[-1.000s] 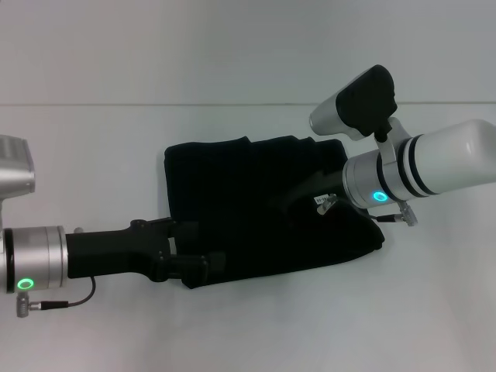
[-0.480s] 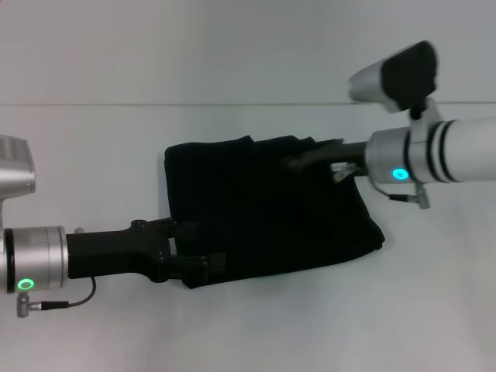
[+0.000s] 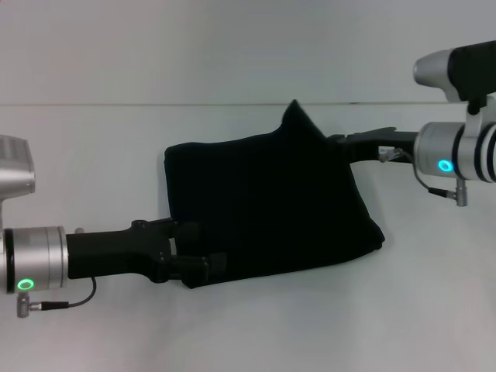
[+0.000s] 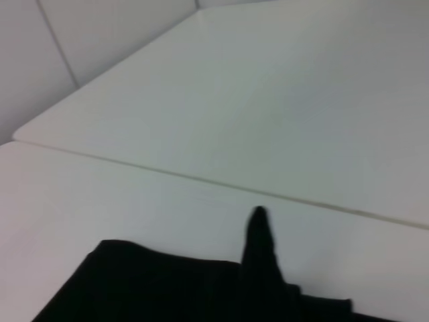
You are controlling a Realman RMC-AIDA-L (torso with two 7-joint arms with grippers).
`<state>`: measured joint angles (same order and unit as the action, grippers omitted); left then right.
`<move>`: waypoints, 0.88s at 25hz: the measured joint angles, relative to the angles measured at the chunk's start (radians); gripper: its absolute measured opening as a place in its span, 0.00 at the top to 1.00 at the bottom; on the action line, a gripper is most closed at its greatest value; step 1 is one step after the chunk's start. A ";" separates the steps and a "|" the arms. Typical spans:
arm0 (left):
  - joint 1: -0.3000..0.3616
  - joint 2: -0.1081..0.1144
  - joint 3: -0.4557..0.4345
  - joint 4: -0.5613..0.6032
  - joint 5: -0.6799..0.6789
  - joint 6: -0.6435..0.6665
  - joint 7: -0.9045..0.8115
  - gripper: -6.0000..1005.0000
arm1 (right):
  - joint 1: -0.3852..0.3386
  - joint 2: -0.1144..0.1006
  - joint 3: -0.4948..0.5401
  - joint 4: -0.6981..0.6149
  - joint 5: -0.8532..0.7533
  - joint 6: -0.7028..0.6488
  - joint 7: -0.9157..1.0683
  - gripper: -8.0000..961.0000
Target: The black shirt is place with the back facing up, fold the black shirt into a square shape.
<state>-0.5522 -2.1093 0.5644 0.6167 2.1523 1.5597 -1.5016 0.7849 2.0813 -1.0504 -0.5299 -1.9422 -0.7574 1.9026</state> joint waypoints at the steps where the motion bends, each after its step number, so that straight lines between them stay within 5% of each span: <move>1: 0.000 0.000 0.000 0.000 0.000 0.000 0.000 0.06 | -0.001 -0.002 0.001 0.003 -0.001 0.003 0.001 0.99; 11: -0.004 -0.001 0.000 0.000 0.000 0.000 -0.005 0.05 | -0.019 -0.011 0.012 0.006 0.002 -0.018 0.031 0.96; 16: -0.015 0.000 0.000 -0.018 0.001 -0.007 -0.008 0.05 | -0.023 -0.063 0.014 0.001 -0.004 -0.136 0.132 0.87; 22: -0.027 0.004 0.000 -0.035 0.001 -0.009 -0.009 0.05 | -0.027 -0.136 0.012 0.011 -0.006 -0.310 0.228 0.62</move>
<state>-0.5790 -2.1057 0.5645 0.5821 2.1536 1.5508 -1.5105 0.7575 1.9449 -1.0380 -0.5192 -1.9480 -1.0678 2.1303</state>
